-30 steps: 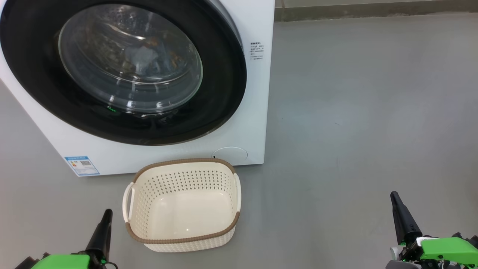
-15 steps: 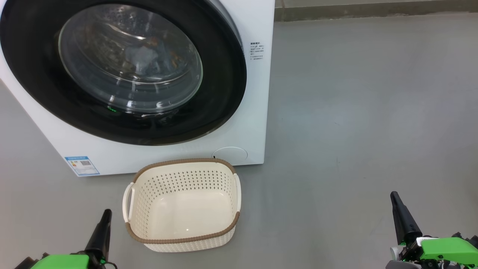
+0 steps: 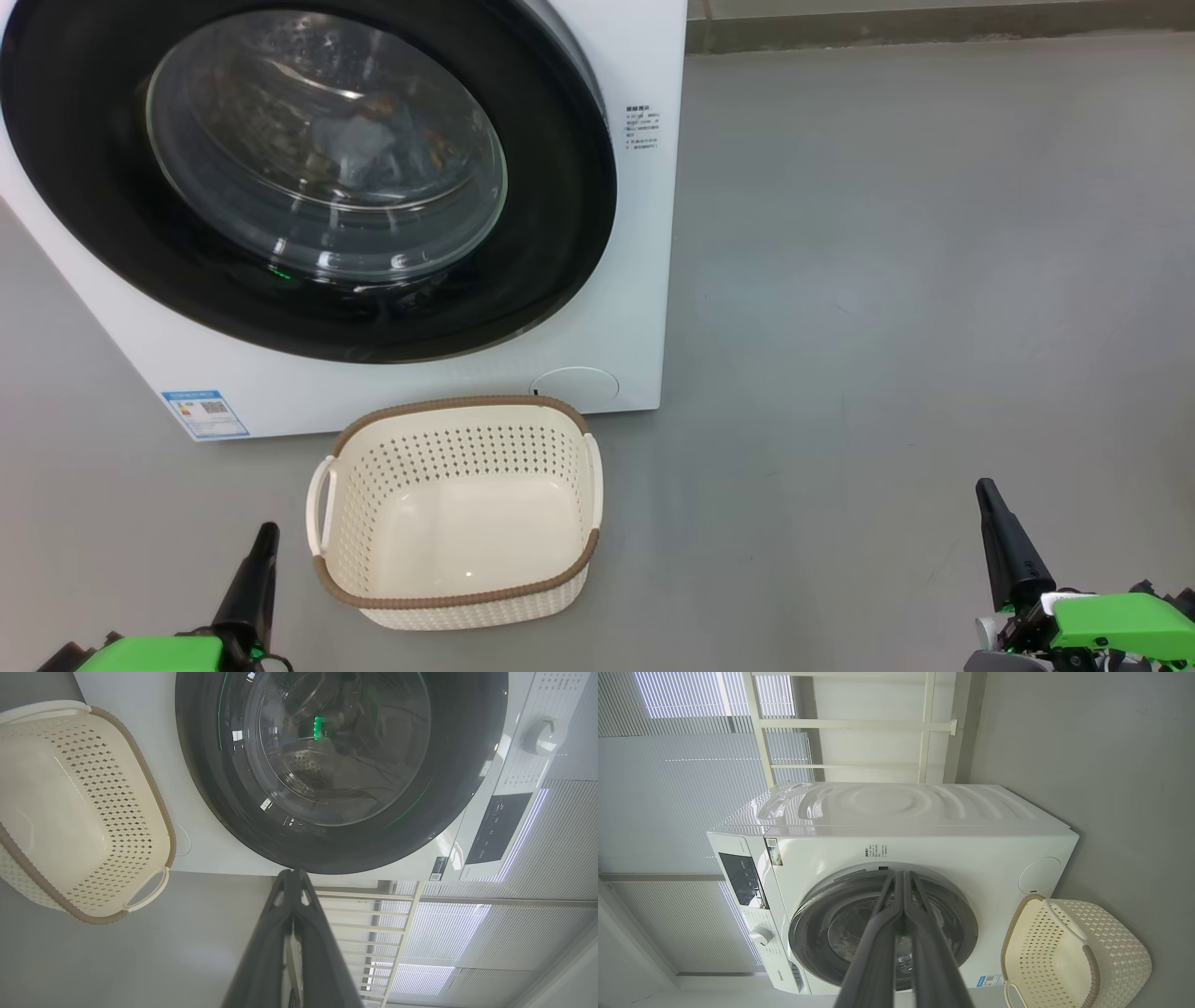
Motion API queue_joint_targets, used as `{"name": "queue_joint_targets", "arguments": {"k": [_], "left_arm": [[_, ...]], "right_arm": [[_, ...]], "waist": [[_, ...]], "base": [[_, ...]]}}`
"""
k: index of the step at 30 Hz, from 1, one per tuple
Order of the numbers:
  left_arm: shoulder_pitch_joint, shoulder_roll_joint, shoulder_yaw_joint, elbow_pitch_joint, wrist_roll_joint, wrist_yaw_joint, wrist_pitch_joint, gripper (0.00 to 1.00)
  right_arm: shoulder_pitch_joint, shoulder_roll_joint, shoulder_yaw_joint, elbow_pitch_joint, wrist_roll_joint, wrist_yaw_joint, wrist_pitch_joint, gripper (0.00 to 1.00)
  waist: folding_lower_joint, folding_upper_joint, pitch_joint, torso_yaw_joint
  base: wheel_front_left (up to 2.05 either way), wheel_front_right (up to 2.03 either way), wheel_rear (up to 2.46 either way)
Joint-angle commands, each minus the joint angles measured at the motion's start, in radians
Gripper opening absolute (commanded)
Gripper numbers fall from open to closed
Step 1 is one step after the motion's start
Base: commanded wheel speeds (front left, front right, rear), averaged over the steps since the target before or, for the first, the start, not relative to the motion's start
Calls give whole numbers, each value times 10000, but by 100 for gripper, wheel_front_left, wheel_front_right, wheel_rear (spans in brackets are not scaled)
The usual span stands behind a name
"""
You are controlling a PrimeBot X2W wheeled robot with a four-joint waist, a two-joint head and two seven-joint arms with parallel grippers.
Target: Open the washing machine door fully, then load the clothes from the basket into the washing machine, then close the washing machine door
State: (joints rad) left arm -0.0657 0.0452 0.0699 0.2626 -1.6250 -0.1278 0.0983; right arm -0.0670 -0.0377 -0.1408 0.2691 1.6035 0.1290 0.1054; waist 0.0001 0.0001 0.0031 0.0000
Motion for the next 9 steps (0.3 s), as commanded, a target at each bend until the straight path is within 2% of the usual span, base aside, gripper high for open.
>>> {"name": "queue_joint_targets", "arguments": {"k": [1, 9], "left_arm": [[-414, 128, 338, -178, 80, -29, 68, 0], [-415, 120, 350, -177, 90, -29, 78, 0]], "right_arm": [[-409, -125, 272, -244, 53, 17, 77, 0], [-409, -125, 272, -244, 53, 17, 77, 0]], "waist": [[0, -1, 0, 0], [0, -1, 0, 0]], "base": [[0, 0, 0], [0, 0, 0]]}}
